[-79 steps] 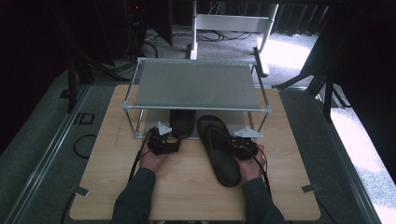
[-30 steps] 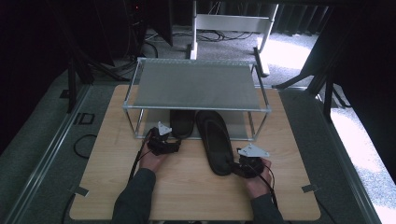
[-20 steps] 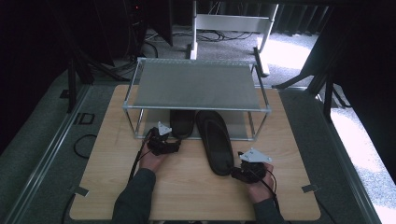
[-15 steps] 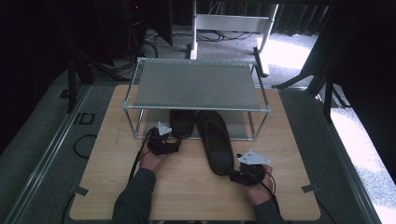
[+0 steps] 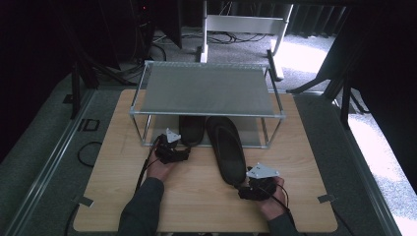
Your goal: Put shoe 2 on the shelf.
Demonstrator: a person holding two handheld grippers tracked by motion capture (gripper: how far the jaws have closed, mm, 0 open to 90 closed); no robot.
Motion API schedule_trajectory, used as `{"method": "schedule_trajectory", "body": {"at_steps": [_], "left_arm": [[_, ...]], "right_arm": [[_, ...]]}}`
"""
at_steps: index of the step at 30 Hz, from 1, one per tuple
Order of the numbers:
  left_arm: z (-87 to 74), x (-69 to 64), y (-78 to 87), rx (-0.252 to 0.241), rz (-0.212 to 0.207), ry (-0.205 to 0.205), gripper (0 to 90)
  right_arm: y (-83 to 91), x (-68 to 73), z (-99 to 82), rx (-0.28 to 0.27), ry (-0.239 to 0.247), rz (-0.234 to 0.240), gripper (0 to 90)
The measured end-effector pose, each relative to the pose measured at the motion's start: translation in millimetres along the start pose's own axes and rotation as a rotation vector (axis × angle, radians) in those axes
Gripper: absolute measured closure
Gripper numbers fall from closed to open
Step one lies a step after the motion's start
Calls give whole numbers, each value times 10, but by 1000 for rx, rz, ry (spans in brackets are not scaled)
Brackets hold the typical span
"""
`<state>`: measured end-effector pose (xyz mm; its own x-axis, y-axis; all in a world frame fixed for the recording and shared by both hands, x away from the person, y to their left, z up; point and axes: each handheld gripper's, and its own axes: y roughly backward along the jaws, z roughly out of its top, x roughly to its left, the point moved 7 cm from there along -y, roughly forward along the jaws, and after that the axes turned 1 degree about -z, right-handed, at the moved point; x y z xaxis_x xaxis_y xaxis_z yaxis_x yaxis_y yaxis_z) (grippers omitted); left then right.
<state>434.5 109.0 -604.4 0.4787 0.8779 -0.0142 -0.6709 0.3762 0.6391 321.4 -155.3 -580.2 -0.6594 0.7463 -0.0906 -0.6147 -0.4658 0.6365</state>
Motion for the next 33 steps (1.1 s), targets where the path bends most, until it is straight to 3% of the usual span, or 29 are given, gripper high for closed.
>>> {"method": "schedule_trajectory", "body": {"at_steps": [8,16,22,33], "left_arm": [[-1,-1,2,-1,1,0,265],[-1,-1,3,-2,1,0,265],[-1,-2,3,-2,1,0,265],[-1,-2,4,-2,1,1,265]], "right_arm": [[-54,59,-70,34,29,8,236],[-119,46,-136,65,19,13,239],[-139,22,-157,68,-15,26,236],[-159,36,-180,83,9,7,206]]}}
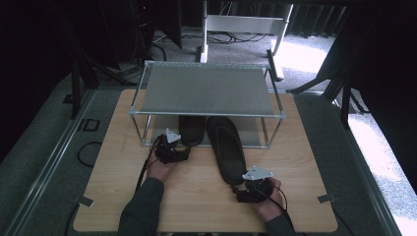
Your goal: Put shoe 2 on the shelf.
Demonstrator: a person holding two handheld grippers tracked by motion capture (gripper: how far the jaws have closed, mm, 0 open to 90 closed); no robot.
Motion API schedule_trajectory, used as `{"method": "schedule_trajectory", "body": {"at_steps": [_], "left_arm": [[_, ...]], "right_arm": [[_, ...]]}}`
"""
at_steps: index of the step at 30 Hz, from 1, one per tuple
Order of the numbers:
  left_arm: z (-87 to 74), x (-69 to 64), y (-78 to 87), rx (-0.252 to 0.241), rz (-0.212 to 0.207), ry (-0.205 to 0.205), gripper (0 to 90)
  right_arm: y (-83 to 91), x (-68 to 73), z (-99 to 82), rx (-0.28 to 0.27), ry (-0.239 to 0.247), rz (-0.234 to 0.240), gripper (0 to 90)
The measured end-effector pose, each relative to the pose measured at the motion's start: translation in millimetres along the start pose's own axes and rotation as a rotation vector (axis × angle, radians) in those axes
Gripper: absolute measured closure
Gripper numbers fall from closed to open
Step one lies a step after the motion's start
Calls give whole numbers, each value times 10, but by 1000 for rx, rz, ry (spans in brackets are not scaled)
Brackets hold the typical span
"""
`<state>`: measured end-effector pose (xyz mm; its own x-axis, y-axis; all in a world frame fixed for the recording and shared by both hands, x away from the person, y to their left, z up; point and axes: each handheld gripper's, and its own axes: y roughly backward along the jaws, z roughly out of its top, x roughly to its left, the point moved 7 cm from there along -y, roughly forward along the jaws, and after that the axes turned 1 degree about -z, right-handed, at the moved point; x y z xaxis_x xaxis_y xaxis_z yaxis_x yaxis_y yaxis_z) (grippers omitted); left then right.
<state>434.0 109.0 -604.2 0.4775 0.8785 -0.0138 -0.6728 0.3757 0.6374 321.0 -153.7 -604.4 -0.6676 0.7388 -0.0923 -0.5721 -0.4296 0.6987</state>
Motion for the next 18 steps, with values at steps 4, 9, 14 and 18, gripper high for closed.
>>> {"method": "schedule_trajectory", "body": {"at_steps": [4,9,14,18], "left_arm": [[0,0,0,0,0,0,265],[0,0,0,0,0,0,265],[0,0,0,0,0,0,265],[0,1,0,0,-1,1,265]], "right_arm": [[-10,2,12,-3,1,-8,211],[-60,11,58,-9,-3,-20,212],[-120,41,131,-21,-10,-22,223],[-150,73,180,-26,9,-30,228]]}}
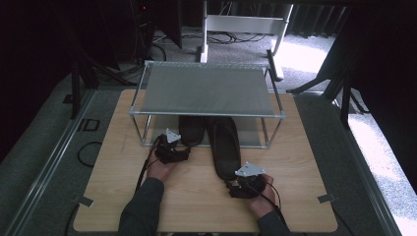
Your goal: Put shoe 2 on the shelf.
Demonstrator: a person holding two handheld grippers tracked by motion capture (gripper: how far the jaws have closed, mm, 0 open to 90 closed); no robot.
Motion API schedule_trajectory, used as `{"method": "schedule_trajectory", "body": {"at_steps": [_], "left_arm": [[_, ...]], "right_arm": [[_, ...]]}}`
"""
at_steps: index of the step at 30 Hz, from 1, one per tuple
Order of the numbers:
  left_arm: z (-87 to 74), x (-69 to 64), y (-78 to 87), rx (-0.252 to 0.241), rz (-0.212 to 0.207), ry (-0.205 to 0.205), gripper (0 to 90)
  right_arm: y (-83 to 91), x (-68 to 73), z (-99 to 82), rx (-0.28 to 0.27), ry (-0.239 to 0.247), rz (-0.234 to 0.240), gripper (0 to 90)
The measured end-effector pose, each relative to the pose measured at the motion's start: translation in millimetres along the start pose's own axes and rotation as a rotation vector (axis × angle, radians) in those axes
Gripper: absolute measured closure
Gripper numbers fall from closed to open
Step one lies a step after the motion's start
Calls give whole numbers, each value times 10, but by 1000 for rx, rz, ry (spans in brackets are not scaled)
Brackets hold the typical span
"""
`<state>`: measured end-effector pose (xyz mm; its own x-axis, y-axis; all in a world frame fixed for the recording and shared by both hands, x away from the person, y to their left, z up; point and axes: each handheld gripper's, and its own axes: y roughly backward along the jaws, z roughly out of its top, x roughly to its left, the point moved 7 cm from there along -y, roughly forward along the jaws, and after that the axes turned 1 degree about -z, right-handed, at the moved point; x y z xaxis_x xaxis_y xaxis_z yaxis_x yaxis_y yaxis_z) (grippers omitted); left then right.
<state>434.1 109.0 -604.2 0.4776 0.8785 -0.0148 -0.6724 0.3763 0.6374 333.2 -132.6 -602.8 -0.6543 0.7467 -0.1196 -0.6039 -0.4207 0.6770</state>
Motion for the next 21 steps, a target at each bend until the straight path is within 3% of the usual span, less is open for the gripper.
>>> {"method": "schedule_trajectory", "body": {"at_steps": [12,17,21], "left_arm": [[0,0,-1,1,1,-1,266],[0,0,-1,1,1,-1,266],[0,1,-2,1,-1,1,266]], "right_arm": [[-87,3,180,-39,5,-1,235],[-123,-30,248,-46,15,-6,246],[-172,-101,364,-68,-6,-11,266]]}}
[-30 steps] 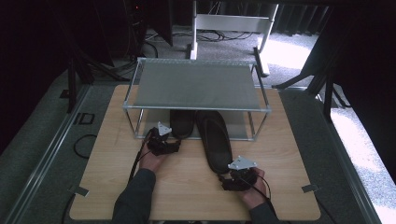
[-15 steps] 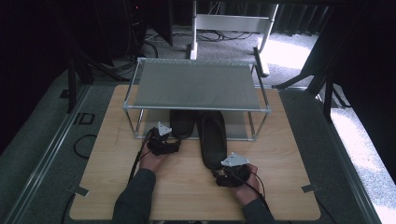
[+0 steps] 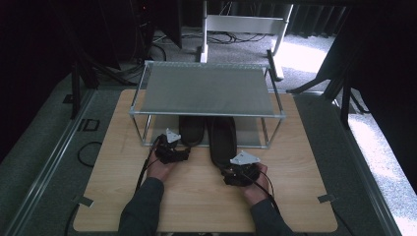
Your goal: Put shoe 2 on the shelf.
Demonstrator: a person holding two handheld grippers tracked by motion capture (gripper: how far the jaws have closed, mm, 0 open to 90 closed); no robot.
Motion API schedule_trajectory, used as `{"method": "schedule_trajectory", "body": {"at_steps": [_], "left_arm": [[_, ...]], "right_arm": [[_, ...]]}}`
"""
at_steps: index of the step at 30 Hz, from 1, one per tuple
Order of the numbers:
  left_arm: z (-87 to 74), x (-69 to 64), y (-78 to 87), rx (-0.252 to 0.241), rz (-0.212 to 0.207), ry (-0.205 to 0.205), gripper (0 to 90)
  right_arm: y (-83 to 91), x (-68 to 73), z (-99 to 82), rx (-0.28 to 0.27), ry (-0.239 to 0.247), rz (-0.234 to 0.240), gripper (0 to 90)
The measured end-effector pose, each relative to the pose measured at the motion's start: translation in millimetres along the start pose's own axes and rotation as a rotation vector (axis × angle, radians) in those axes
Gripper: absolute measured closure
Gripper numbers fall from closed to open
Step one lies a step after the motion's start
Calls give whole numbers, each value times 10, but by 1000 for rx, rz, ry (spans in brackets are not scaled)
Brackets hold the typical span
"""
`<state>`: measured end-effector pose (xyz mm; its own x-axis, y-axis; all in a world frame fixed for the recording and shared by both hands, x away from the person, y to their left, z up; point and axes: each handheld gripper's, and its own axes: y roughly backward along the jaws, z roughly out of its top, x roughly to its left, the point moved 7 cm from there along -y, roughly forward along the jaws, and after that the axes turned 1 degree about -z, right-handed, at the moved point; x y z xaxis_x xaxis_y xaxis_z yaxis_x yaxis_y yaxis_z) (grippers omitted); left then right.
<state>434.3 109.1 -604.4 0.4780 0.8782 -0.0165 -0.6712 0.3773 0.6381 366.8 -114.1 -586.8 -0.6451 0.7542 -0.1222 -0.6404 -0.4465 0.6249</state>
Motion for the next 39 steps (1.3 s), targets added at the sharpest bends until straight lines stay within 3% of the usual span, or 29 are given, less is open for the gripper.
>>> {"method": "schedule_trajectory", "body": {"at_steps": [16,31,39], "left_arm": [[0,0,-4,2,2,-2,266],[1,-5,-15,10,7,-10,266],[1,-5,-16,10,8,-10,266]], "right_arm": [[-213,-86,135,5,-62,-30,281],[-375,-177,237,15,-88,-65,281],[-456,-227,275,13,-101,-58,281]]}}
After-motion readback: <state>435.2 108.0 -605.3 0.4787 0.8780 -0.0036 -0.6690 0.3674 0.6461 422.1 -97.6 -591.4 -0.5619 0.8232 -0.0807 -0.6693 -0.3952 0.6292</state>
